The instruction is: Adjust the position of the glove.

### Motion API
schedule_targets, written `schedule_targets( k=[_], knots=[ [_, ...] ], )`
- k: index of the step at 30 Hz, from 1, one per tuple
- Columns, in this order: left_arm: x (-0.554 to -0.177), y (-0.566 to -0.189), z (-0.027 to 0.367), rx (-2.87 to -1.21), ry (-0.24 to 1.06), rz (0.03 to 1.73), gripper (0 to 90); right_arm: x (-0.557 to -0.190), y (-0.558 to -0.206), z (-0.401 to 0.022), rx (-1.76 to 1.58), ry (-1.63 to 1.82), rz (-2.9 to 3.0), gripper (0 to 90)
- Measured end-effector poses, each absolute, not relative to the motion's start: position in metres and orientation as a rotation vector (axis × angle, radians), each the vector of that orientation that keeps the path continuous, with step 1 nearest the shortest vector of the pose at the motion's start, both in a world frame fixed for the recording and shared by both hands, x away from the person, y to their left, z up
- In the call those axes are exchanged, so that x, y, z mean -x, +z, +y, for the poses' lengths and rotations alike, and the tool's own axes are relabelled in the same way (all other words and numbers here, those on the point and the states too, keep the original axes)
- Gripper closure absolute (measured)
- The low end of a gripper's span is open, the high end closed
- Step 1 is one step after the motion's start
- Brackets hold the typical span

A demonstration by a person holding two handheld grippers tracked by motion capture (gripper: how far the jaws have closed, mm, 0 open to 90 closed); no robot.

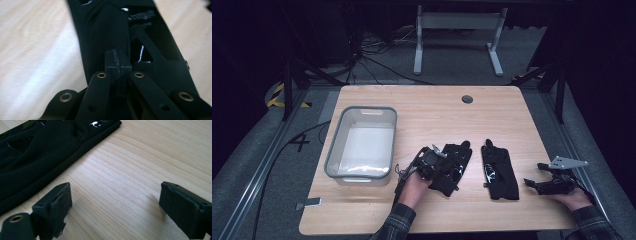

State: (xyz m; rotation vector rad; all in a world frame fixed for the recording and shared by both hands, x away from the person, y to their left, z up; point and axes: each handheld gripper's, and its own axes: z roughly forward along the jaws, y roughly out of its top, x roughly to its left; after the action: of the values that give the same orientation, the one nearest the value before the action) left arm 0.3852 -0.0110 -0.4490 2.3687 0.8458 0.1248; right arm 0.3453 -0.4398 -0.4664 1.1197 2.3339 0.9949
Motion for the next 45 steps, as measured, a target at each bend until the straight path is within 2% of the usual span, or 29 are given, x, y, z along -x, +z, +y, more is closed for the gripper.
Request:
schedule_targets(
  k=[18, 24, 25, 26, 31, 32, 36, 45],
  knots=[
    [-0.373, -0.453, -0.036, -2.354, 0.035, 0.722, 90.0, -0.345, -0.466, -0.440, -1.118, 0.995, 2.336, 11.5],
    [-0.373, -0.449, -0.033, -2.327, 0.041, 0.715, 89.8, -0.345, -0.457, -0.432, -1.048, 1.013, 2.382, 36.7],
    [-0.373, -0.447, -0.031, -2.310, 0.041, 0.715, 89.8, -0.345, -0.457, -0.432, -1.048, 1.013, 2.382, 36.7],
    [-0.373, -0.444, -0.029, -2.290, 0.051, 0.719, 89.8, -0.345, -0.450, -0.429, -1.030, 1.055, 2.370, 48.1],
    [-0.376, -0.439, -0.019, -2.253, 0.100, 0.748, 89.8, -0.350, -0.442, -0.415, -0.983, 1.116, 2.395, 75.2],
    [-0.378, -0.439, -0.018, -2.253, 0.103, 0.757, 89.8, -0.350, -0.442, -0.415, -0.983, 1.116, 2.395, 75.2],
    [-0.382, -0.443, -0.019, -2.256, 0.122, 0.775, 89.8, -0.359, -0.443, -0.396, -0.959, 1.117, 2.479, 88.5],
    [-0.388, -0.453, -0.026, -2.296, 0.114, 0.783, 89.8, -0.375, -0.453, -0.371, -0.900, 1.064, 2.552, 89.6]
  ],
)
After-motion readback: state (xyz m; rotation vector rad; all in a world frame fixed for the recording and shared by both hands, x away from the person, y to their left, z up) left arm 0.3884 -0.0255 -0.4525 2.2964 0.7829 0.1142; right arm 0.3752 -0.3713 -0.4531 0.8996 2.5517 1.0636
